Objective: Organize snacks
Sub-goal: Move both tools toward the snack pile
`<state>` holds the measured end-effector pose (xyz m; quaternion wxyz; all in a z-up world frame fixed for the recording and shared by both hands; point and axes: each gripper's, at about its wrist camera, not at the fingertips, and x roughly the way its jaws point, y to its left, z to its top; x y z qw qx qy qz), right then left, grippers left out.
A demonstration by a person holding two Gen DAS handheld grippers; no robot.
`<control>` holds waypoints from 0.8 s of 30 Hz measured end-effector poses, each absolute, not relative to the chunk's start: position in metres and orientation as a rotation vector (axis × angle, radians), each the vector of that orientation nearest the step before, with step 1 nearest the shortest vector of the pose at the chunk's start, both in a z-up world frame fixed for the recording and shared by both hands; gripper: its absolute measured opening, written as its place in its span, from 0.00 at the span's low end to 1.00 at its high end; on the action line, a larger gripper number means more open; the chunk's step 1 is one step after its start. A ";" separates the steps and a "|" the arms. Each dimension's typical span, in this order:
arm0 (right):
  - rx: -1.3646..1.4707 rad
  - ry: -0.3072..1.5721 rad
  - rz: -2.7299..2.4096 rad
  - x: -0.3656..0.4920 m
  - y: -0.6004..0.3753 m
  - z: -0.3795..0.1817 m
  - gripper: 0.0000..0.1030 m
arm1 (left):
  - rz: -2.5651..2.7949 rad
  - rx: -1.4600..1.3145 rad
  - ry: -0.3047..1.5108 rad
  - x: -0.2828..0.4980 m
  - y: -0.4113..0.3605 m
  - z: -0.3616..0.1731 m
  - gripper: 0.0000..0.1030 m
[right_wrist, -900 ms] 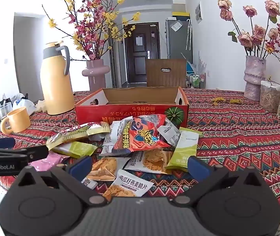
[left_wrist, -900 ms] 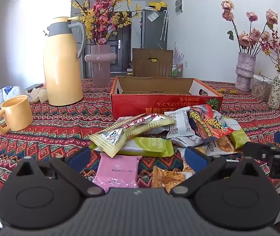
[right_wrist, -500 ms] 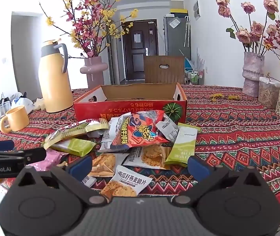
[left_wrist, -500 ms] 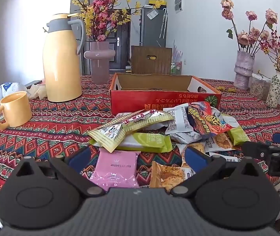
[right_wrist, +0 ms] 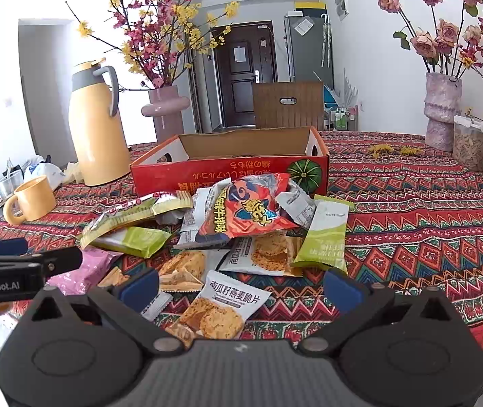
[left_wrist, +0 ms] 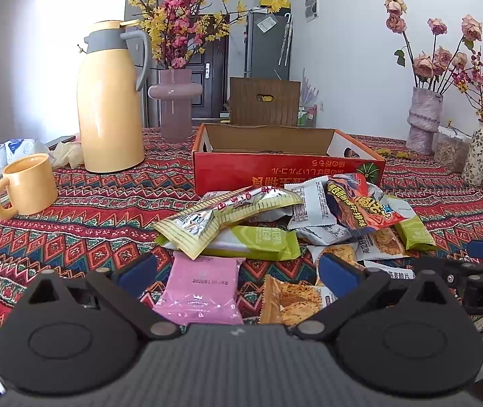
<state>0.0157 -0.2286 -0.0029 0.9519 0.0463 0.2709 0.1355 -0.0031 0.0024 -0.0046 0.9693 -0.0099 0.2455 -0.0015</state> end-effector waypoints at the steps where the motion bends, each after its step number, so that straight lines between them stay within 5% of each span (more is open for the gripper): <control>1: 0.099 0.552 0.280 0.016 -0.230 -0.003 1.00 | -0.001 -0.019 0.498 -0.003 0.002 -0.005 1.00; 24: 0.092 0.558 0.294 0.011 -0.225 -0.005 1.00 | 0.008 -0.049 0.490 -0.011 0.009 -0.005 1.00</control>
